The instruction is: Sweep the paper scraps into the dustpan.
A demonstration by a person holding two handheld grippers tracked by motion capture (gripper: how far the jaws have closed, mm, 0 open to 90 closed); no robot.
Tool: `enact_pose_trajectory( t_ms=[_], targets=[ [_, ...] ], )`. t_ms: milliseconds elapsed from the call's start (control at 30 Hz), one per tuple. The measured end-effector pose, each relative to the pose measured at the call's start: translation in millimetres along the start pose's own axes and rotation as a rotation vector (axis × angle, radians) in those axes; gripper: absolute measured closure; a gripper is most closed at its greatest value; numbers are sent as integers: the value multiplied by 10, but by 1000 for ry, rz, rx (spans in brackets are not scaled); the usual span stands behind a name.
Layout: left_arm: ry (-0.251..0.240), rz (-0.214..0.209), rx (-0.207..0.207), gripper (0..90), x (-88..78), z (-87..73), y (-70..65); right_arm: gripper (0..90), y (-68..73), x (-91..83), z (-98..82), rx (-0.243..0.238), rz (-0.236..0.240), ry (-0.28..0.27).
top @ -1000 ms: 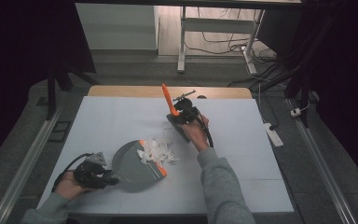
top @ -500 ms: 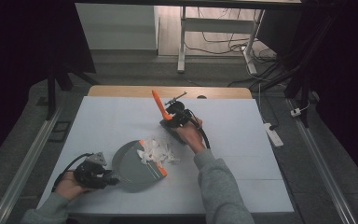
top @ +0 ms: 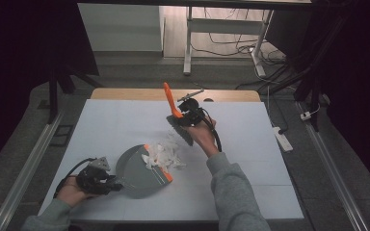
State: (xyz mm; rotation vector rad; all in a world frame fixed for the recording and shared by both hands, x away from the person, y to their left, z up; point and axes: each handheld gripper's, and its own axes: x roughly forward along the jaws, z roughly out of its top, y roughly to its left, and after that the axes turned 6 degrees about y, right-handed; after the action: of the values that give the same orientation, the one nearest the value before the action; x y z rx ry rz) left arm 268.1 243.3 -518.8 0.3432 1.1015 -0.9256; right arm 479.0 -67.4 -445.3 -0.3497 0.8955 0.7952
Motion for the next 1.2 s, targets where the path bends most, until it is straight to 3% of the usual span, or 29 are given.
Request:
enact_pose_trajectory(
  t_ms=[167,367,500,600,1000,1200],
  targets=[
    [0,-1,1,613,-2,-1,4,706,-74,182,35,-11,-40,67],
    [-4,-1,-3,613,-2,-5,3,706,-93,404,72,-3,-43,142],
    [-4,1,-3,613,-1,-5,1,707,-58,477,98,4,-27,179],
    [-3,0,-3,613,-3,-5,0,707,25,494,99,-17,3,194],
    [0,0,0,613,-1,-2,0,707,428,417,-58,-108,86,180],
    [0,1,-1,613,-1,-1,-2,706,535,361,-141,-101,126,151]
  ],
)
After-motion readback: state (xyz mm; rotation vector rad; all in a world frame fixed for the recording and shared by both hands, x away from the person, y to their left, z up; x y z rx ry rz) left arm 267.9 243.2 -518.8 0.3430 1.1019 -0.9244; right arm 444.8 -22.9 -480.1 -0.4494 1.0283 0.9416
